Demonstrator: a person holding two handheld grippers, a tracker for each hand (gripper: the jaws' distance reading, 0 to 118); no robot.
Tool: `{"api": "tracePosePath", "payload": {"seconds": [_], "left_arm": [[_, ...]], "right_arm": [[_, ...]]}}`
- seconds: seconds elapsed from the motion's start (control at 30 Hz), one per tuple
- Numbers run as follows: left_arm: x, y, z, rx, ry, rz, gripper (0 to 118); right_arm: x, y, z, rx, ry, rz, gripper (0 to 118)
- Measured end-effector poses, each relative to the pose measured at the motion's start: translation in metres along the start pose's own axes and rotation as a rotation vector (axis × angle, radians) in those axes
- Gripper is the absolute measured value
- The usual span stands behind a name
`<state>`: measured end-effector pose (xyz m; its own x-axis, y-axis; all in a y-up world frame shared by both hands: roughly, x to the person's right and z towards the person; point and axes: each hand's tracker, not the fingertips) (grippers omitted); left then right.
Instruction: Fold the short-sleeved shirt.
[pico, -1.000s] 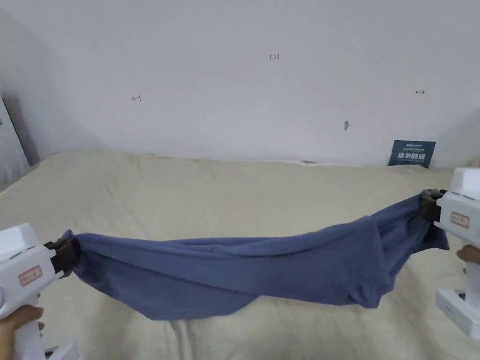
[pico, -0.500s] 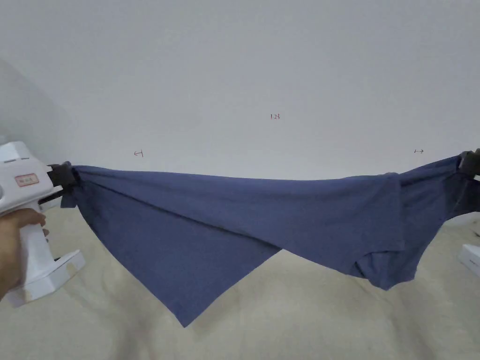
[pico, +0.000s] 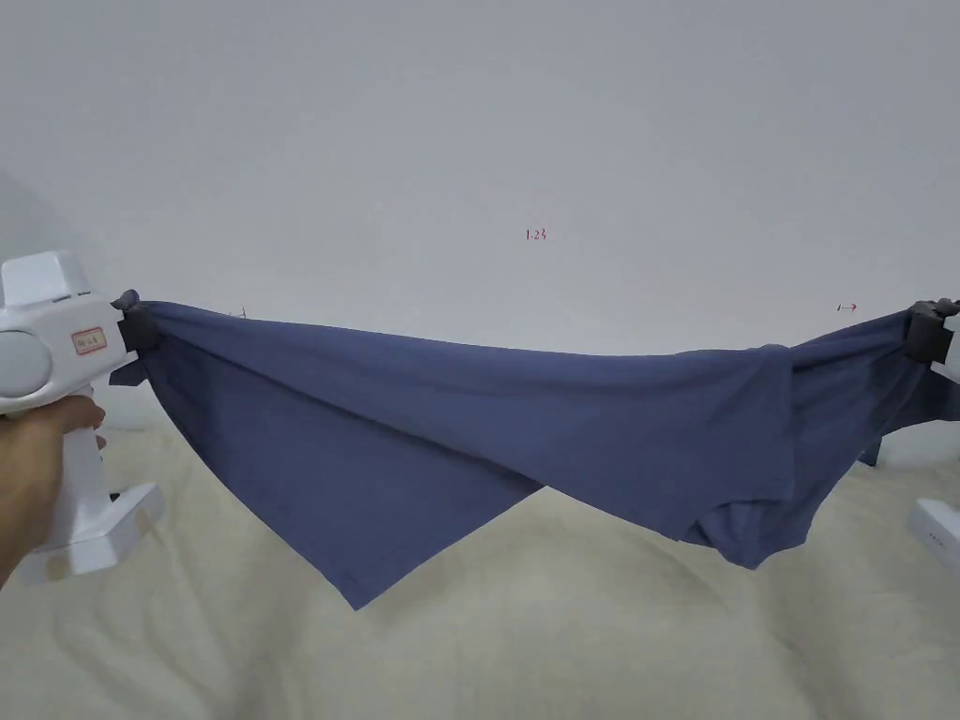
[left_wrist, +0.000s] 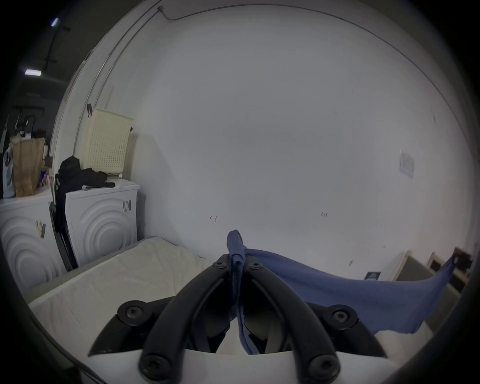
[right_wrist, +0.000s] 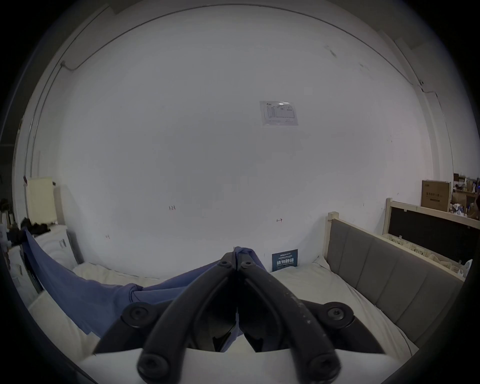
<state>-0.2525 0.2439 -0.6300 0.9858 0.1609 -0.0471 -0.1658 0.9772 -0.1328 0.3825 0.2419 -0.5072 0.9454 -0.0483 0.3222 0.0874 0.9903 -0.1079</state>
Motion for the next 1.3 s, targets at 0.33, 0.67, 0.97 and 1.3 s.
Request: {"api": "tracePosePath", "payload": {"seconds": [0.33,0.67,0.97,1.3], "left_arm": [[-0.022,-0.151,-0.031,-0.232,0.051,-0.061,8],[-0.082,-0.313,0.081,-0.551,0.102,-0.076,8],[-0.126,-0.367,0.196,-0.688,0.152,-0.033,8],[-0.16,-0.374,0.302,-0.736,0.169,-0.027,8]], "right_arm": [[-0.006,-0.142,-0.041,-0.236,0.0,-0.007,1],[0.024,-0.302,0.057,-0.537,-0.015,-0.119,1],[0.077,-0.358,0.159,-0.606,-0.017,-0.196,1],[0.077,-0.376,0.248,-0.72,-0.03,-0.23,1]]}}
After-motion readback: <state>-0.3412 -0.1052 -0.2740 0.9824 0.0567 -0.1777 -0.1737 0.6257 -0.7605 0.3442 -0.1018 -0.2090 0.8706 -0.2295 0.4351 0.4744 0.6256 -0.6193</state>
